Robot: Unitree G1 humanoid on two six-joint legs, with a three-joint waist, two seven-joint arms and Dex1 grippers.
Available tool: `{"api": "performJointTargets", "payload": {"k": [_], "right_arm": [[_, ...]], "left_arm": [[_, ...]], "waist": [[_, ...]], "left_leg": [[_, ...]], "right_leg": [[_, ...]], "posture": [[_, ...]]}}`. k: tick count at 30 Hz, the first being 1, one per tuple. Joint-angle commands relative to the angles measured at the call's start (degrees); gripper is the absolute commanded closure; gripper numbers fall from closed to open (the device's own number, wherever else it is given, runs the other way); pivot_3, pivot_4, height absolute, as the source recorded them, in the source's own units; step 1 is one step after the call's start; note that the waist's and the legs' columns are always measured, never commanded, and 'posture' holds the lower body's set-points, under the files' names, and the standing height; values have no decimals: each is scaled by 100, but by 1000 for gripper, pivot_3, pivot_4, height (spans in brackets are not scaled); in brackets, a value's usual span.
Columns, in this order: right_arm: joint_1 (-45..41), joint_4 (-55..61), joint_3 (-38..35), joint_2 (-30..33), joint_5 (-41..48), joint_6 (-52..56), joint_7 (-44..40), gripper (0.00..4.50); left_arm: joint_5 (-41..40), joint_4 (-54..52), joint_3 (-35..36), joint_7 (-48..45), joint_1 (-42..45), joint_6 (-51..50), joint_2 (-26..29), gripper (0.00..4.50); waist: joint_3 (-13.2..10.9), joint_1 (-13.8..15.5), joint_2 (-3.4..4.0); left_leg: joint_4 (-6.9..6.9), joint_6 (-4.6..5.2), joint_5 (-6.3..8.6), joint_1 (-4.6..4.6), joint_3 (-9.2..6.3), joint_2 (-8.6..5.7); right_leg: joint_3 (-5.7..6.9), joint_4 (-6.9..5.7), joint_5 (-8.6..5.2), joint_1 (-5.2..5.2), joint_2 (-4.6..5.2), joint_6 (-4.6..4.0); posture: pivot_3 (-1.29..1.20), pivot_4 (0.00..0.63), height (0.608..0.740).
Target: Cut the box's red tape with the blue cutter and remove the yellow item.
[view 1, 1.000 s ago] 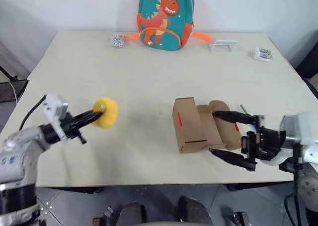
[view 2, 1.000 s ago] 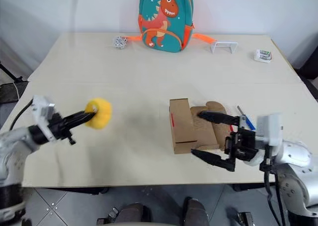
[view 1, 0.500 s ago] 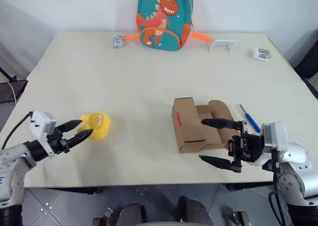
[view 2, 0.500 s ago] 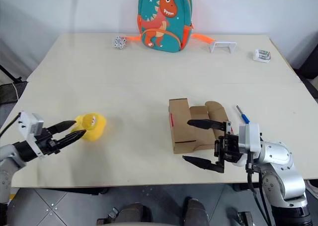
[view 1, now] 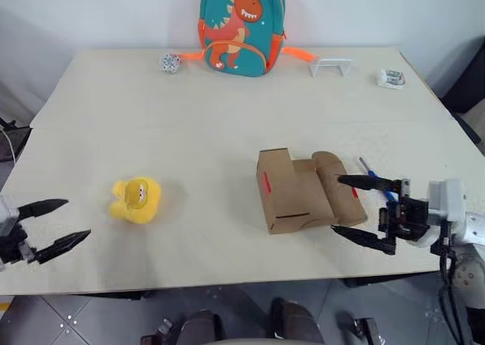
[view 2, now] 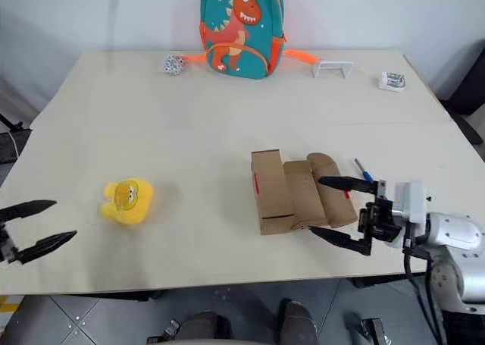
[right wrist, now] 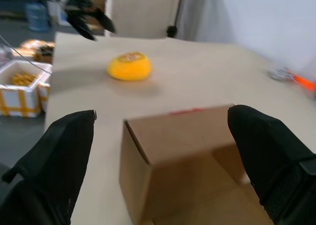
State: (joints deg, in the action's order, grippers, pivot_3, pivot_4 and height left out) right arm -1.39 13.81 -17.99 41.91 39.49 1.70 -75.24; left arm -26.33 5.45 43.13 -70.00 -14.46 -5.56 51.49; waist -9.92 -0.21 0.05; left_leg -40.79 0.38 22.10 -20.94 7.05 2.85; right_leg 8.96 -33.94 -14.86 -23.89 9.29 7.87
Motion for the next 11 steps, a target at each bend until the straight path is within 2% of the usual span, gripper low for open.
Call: {"api": "performJointTargets", "payload": {"k": [1,5,11], "right_arm": [[389,104,-346,22,-136,-325,-32,0],[867,260,-645,-8,-203,-492,137,0],[910,346,-602,-87,-185,-621,290,0]], "left_arm": [[107,-200,194,120,-329,510,-275,24],[151,-485,94,401,-518,678,-558,24],[140,-310,-156,590,-269,662,-516,24]], "waist": [[0,7,0],[0,34,-1],[1,2,-1]], "left_leg": [[0,0,0,-1,2,0],[-16,6,3,-2,3,-1],[-14,13,6,41,4,3]], "right_leg": [[0,4,0,0,0,0],[-3,8,0,10,3,0],[-22,-2,-1,30,4,-8]], "posture": [[0,150,740],[0,150,740],[0,150,740]]}}
